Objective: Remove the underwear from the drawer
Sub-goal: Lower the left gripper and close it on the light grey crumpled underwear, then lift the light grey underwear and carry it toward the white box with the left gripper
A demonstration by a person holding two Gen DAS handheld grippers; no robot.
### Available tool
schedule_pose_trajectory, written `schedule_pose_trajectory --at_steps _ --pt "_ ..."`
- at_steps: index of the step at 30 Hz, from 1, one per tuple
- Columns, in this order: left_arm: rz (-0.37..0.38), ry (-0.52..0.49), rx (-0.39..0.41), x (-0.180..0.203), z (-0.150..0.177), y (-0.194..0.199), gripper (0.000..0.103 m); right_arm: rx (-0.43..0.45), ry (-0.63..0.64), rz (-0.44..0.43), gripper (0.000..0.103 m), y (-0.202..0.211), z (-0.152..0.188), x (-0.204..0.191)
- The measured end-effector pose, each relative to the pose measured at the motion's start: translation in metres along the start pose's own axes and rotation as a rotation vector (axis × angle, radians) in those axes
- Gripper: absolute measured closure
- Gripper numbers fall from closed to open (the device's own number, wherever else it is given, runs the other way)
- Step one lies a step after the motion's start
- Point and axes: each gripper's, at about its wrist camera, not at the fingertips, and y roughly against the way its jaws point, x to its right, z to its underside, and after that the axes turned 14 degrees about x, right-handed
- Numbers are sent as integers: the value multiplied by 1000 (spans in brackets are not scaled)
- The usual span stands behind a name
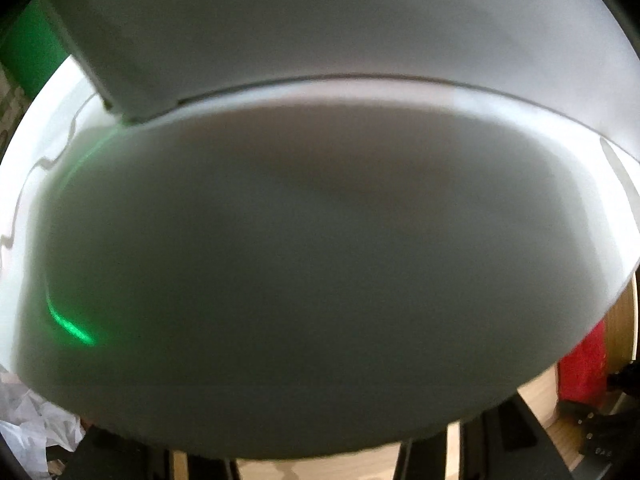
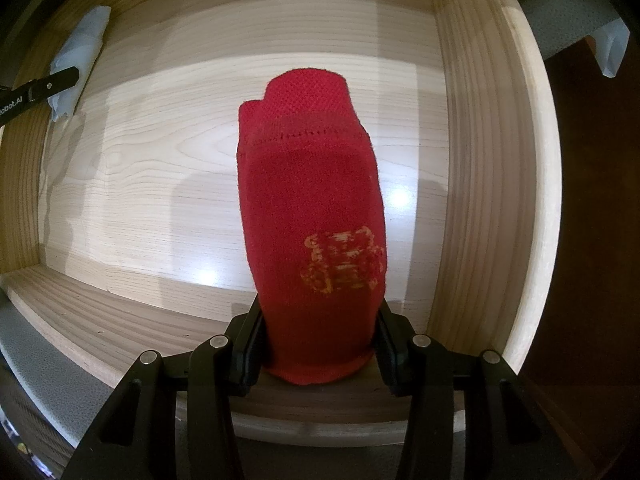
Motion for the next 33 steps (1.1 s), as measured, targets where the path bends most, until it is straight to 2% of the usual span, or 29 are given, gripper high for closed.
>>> schedule_pose_trajectory --at_steps 6,11,18,28,31,33 --pt "-6 -8 -8 -3 -1 -2 77 0 0 0 59 0 0 0" --pt "-8 -34 -36 -1 -1 -3 82 0 1 0 59 0 0 0" --pt "-27 -45 -81 12 -2 -2 83 -1 2 0 59 0 -1 0" --pt "-28 7 -185 4 3 1 84 -1 3 -1 59 0 -1 1" --pt "-28 20 -214 -12 13 13 84 -1 3 -1 59 0 -1 1" --pt "-30 25 -234 -4 15 12 84 -1 4 -1 59 0 -1 1"
